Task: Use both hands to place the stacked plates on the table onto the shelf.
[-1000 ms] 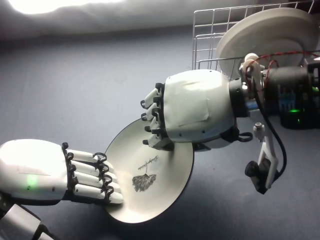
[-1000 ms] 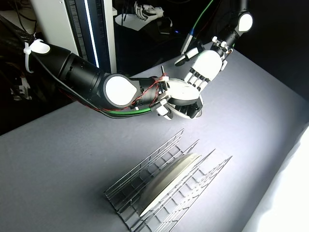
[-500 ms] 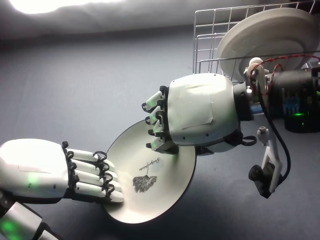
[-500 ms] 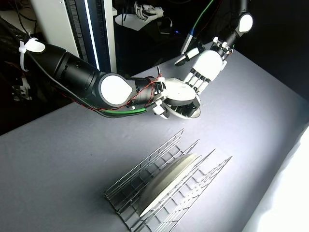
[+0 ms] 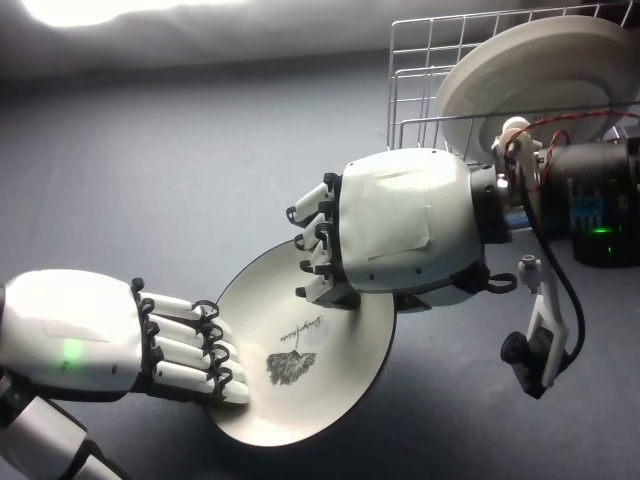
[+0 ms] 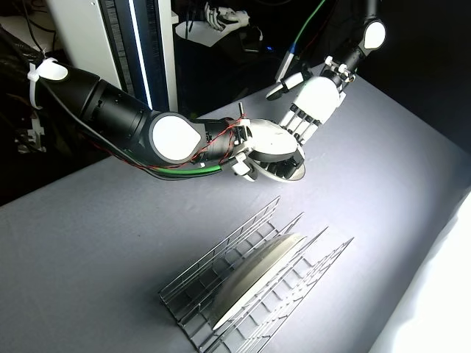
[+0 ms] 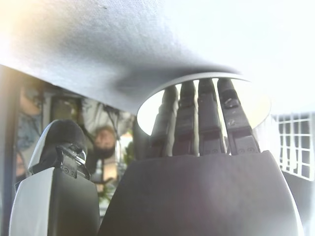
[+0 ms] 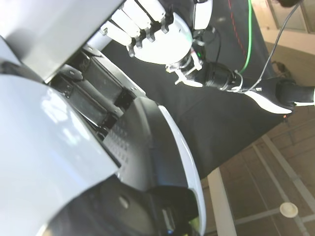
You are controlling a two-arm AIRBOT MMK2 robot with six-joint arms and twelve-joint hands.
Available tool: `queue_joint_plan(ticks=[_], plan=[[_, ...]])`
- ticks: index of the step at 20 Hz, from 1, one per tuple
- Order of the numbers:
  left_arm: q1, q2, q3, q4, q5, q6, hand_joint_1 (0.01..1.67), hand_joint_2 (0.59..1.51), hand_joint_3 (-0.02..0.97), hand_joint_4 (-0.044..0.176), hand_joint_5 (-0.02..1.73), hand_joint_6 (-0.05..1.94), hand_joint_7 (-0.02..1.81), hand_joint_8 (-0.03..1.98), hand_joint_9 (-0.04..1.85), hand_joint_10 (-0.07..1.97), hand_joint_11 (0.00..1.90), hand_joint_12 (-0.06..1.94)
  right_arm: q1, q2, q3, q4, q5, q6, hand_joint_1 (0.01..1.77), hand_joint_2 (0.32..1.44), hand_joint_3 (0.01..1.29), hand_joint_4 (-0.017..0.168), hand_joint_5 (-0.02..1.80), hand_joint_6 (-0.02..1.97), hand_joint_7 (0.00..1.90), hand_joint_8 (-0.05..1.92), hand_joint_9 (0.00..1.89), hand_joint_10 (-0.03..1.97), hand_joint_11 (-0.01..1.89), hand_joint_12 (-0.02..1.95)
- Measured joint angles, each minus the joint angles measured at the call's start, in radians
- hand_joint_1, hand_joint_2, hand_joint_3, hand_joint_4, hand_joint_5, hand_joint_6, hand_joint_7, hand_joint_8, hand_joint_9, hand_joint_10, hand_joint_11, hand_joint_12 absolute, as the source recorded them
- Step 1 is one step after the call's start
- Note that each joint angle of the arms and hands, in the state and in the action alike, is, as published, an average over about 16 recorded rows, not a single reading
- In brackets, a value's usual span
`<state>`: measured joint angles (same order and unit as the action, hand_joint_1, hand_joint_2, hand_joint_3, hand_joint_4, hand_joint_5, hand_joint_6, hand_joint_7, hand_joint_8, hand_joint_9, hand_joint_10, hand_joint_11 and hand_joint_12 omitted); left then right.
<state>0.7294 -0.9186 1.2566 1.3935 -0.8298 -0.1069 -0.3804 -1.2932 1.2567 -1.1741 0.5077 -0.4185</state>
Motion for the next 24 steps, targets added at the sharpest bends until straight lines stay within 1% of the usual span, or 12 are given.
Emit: queue_joint_plan(ticks=[4, 8, 13, 17, 24], plan=[[-0.063, 0.014, -0.003, 0.002, 0.001, -0.01, 0.01, 1.163, 0.016, -0.003, 0.21, 0.0, 0.23, -0.01, 0.21, 0.0, 0.01, 0.39, -0.004, 0.006, -0.002, -0.002, -0.016, 0.0, 1.24, 1.01, 0.01, -0.001, 0.76, 0.69, 0.88, 0.49, 0.71, 0.73, 0.4, 1.48], [-0.122, 0.03, 0.001, 0.0, -0.003, -0.021, 0.01, 1.159, 0.016, -0.001, 0.21, 0.01, 0.24, 0.0, 0.21, 0.0, 0.01, 0.4, -0.007, 0.015, -0.007, -0.004, -0.03, 0.0, 1.23, 1.04, 0.01, 0.001, 0.68, 0.44, 0.78, 0.3, 0.63, 0.54, 0.26, 1.45], [-0.174, 0.046, 0.011, -0.01, -0.016, -0.035, 0.01, 1.155, 0.016, -0.002, 0.22, 0.02, 0.24, 0.0, 0.21, 0.01, 0.01, 0.38, -0.006, 0.033, -0.016, -0.004, -0.044, -0.001, 1.2, 1.07, 0.01, 0.004, 0.57, 0.13, 0.64, 0.05, 0.5, 0.3, 0.1, 1.4], [-0.182, 0.049, 0.02, -0.01, -0.033, -0.042, 0.01, 1.151, 0.016, -0.002, 0.2, 0.02, 0.22, 0.0, 0.19, 0.01, 0.01, 0.36, 0.003, 0.061, -0.039, 0.006, -0.043, -0.001, 1.19, 1.09, 0.01, 0.004, 0.51, 0.07, 0.54, 0.01, 0.43, 0.23, 0.04, 1.32], [-0.158, 0.045, 0.025, 0.005, -0.051, -0.044, 0.01, 1.155, 0.016, -0.003, 0.2, 0.02, 0.21, 0.0, 0.18, 0.01, 0.01, 0.35, 0.034, 0.136, -0.09, 0.033, -0.041, 0.0, 1.14, 1.09, 0.01, 0.004, 0.42, 0.04, 0.4, 0.01, 0.33, 0.13, 0.01, 1.14]])
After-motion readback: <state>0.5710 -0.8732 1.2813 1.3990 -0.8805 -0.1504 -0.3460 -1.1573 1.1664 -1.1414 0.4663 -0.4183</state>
